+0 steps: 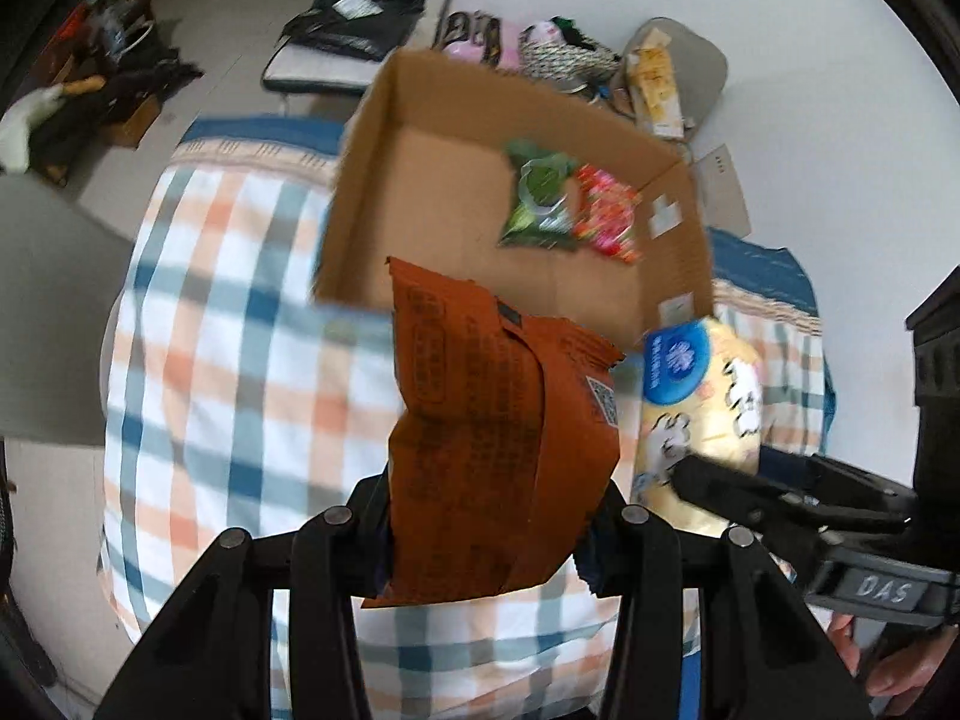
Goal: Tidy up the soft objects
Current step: 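Carry the orange bag and tissue pack into the box and lower them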
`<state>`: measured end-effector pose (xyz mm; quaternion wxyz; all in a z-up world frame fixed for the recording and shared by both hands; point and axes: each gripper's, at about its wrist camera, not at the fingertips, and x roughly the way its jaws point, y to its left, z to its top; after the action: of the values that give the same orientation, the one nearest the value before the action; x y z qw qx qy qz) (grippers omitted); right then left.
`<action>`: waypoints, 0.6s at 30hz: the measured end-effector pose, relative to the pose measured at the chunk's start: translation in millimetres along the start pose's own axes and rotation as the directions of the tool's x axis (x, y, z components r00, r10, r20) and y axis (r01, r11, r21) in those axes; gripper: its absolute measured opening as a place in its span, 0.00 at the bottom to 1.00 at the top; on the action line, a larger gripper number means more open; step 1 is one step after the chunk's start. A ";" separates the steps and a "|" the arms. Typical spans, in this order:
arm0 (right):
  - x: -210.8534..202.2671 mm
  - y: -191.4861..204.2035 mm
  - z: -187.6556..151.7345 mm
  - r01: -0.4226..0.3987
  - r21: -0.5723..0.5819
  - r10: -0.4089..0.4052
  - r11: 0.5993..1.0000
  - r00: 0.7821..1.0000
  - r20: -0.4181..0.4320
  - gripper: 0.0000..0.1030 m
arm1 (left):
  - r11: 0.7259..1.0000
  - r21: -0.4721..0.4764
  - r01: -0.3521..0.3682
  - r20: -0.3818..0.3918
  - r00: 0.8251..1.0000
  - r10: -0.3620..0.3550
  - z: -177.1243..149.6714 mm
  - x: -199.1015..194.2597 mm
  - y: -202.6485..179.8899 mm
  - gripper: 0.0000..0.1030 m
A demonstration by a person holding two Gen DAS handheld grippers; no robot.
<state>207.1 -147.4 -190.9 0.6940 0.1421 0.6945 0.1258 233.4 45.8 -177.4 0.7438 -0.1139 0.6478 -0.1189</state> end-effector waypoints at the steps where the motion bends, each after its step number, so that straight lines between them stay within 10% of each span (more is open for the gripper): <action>1: -10.2 -1.9 5.9 0.004 -0.001 -0.004 1.000 1.000 0.020 0.66 | 1.000 0.005 0.003 0.001 1.000 -0.003 9.1 -0.2 -5.7 0.41; 9: -39.9 -24.0 85.2 0.084 0.028 -0.087 0.996 0.991 0.104 0.66 | 1.000 0.016 -0.012 -0.033 0.999 0.012 102.1 34.6 -26.1 0.41; 18: 23.4 -69.6 149.9 0.162 0.059 -0.164 0.985 0.986 0.025 0.66 | 0.998 0.003 -0.068 -0.121 0.990 0.068 175.2 105.1 -15.1 0.41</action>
<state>355.4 -206.7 -239.3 0.7078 0.1062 0.6969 0.0467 420.4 0.1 -247.3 0.7067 -0.0844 0.6954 -0.0998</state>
